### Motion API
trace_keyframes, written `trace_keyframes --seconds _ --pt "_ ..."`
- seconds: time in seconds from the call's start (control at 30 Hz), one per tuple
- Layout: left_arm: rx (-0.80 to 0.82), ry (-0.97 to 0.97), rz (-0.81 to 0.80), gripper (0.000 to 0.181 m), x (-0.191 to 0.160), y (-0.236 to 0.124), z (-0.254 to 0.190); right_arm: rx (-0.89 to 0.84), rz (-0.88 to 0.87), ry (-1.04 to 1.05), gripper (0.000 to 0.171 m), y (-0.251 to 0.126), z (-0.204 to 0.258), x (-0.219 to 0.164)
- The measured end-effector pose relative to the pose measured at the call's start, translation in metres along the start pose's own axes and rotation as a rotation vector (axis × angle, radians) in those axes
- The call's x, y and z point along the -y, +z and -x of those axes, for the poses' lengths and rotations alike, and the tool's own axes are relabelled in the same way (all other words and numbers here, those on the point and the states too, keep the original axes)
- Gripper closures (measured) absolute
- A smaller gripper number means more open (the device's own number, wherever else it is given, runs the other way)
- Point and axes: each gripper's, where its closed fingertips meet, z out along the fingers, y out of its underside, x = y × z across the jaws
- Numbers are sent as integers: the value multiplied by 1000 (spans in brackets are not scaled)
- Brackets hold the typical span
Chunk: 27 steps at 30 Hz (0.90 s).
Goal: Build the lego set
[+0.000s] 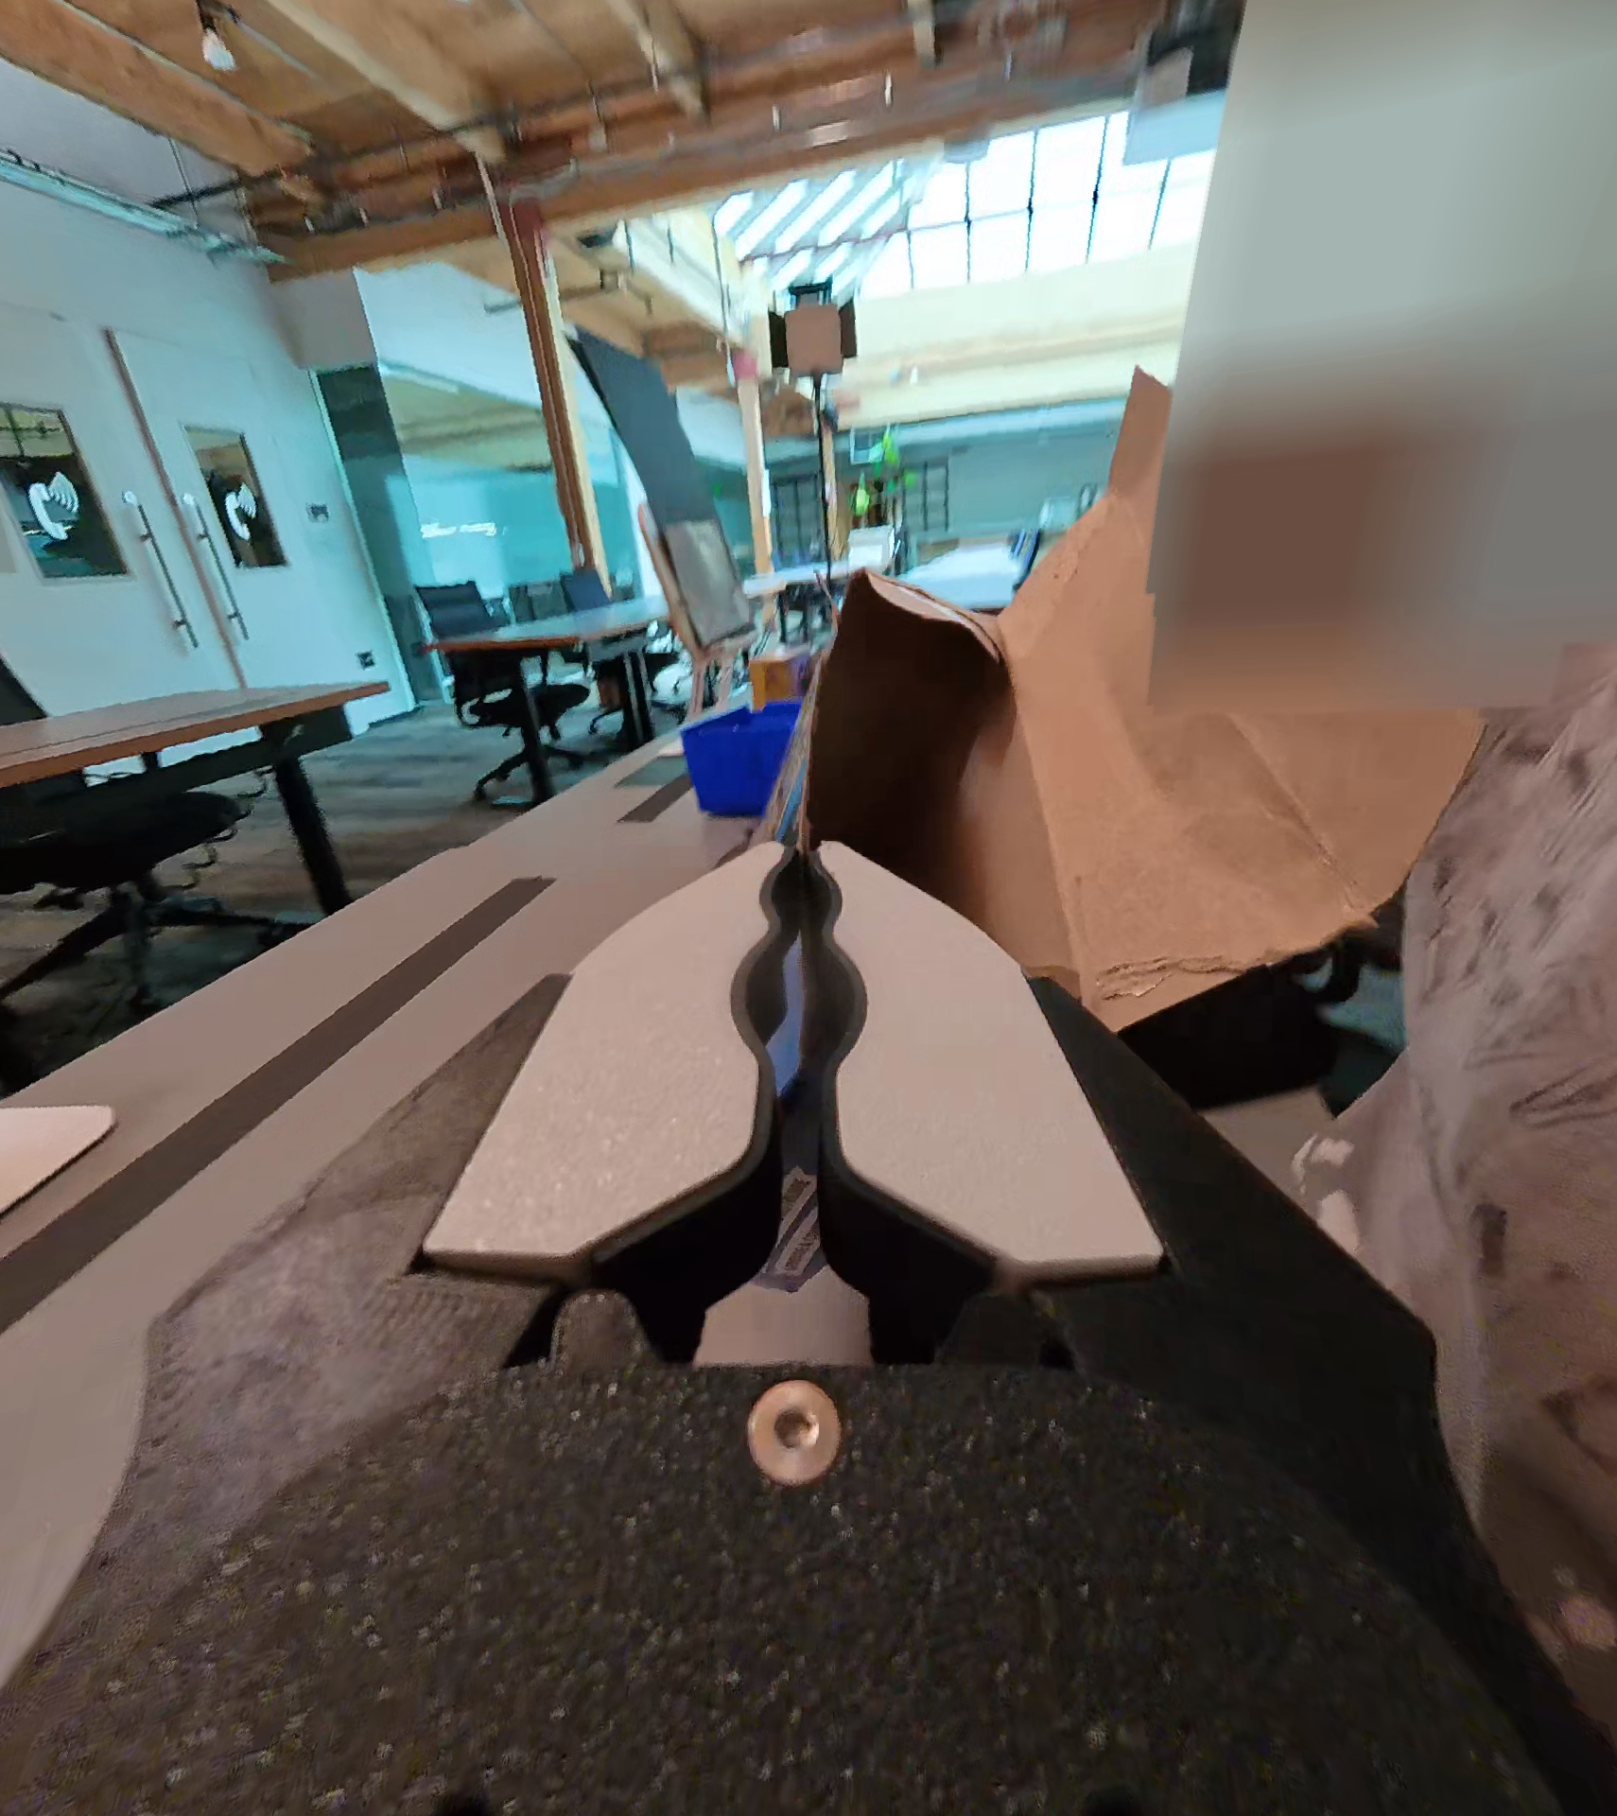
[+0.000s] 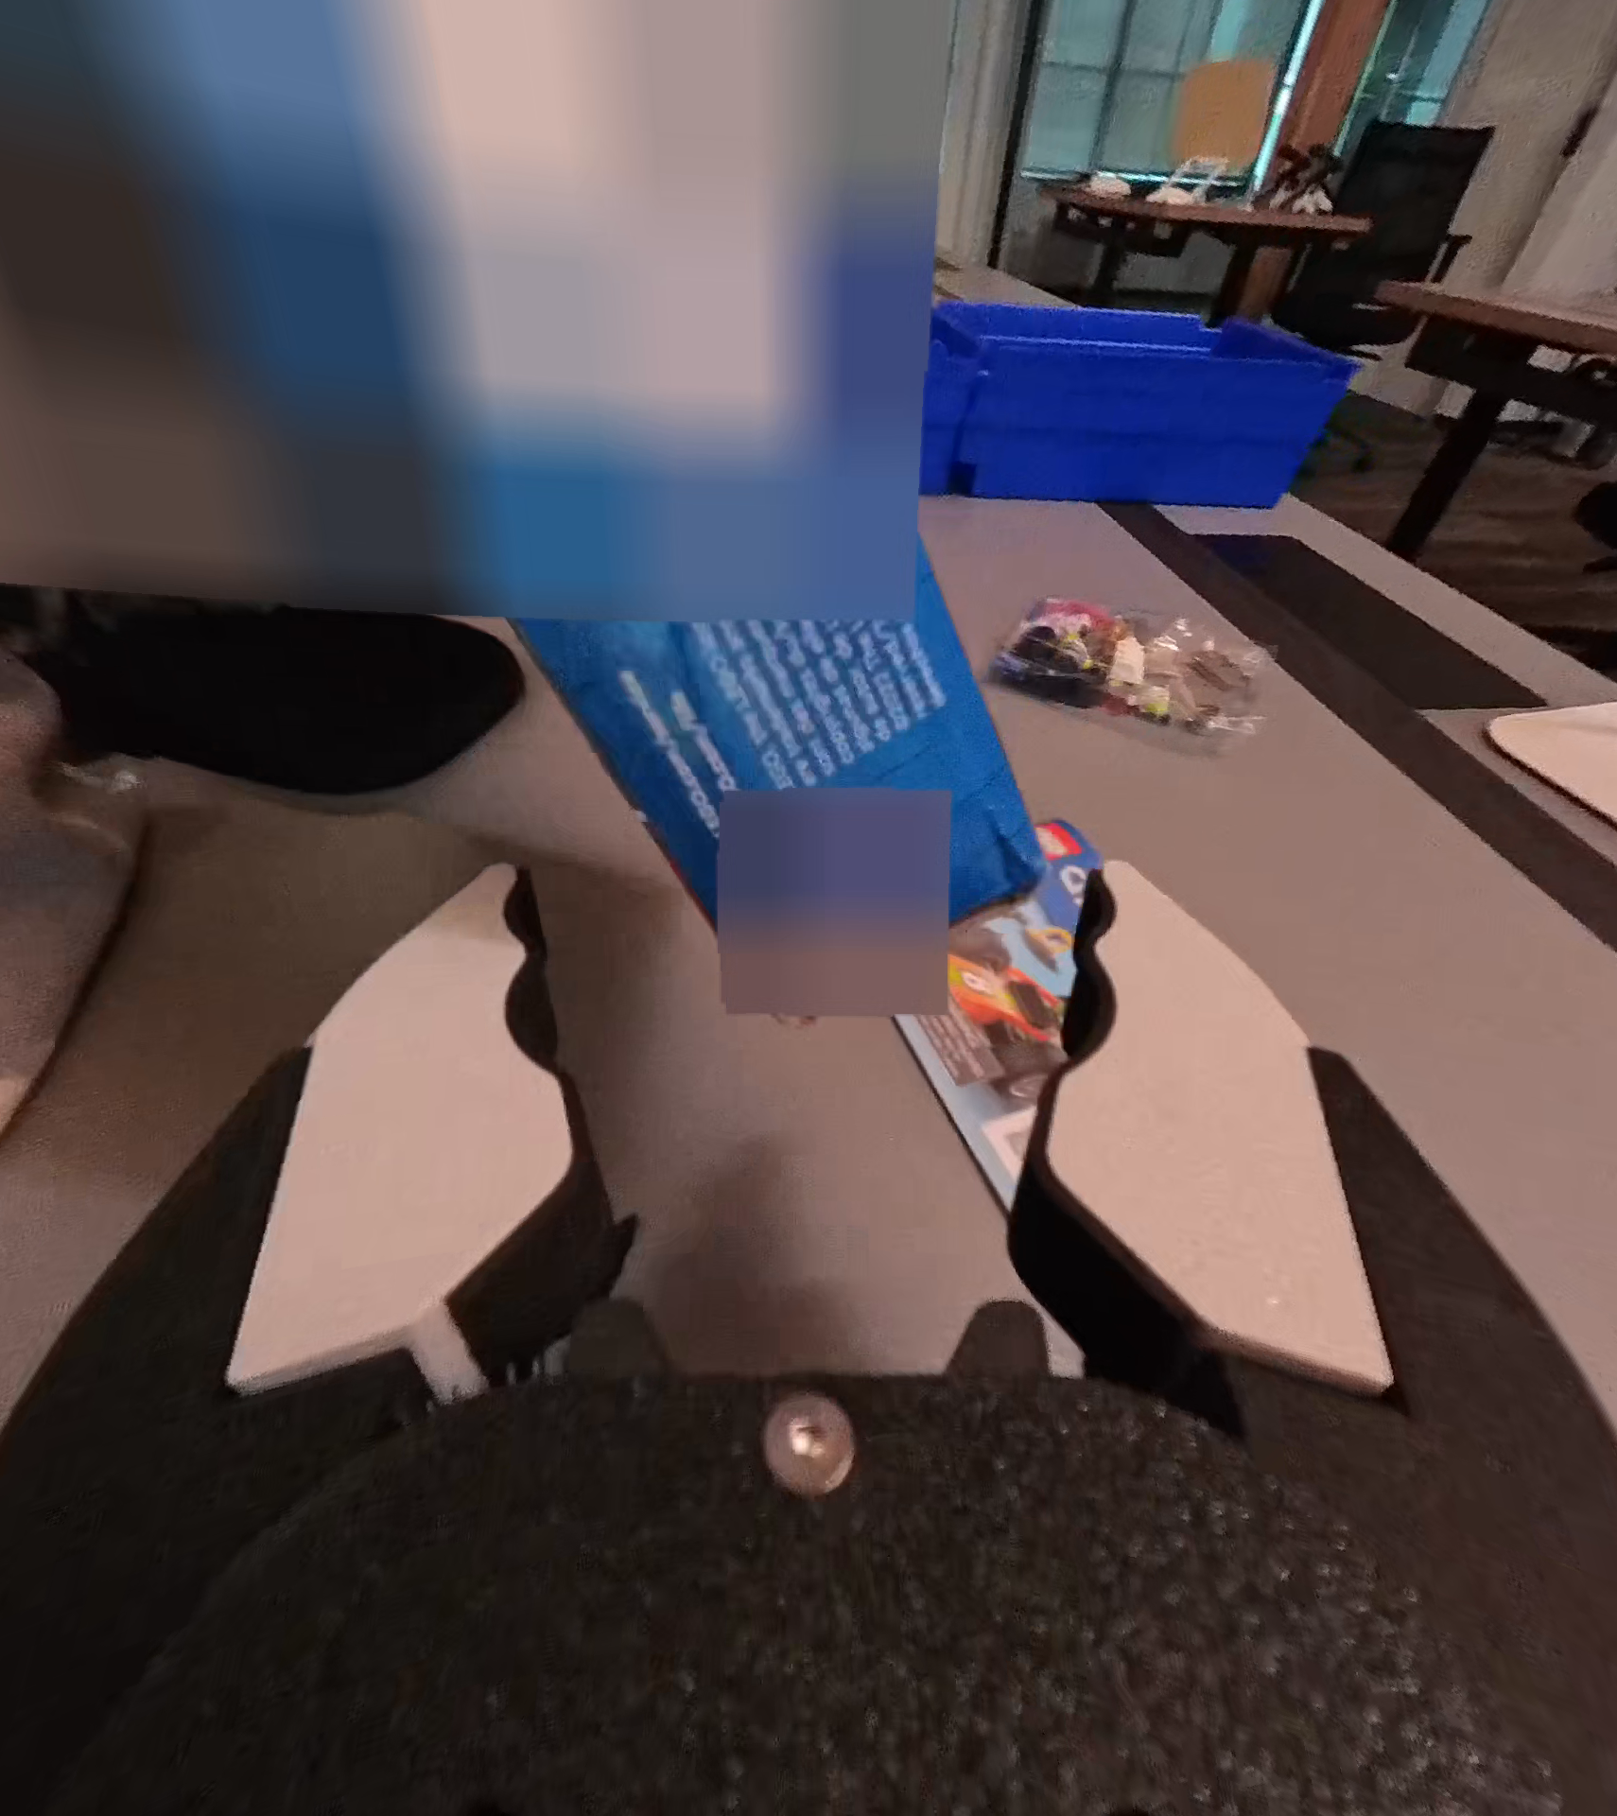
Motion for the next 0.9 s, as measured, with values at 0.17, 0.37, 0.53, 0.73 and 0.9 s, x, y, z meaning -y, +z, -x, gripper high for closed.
trace_keyframes --seconds 0.17,0.37,0.53,0.73,0.9 --pt "-38 -183 -194 181 9 -2 8 144 -164 113 70 15 25 30" --pt "18 -329 -217 181 -5 -2 39 120 -250 214 116 9 4 37" --pt "310 -151 60 181 -57 -13 87 100 13 238 123 -11 -31 7" --pt "464 -68 212 180 -81 -38 112 46 411 259 125 -59 -92 -23" --pt "469 -43 271 181 -97 -40 111 24 812 267 124 -89 -141 -37"
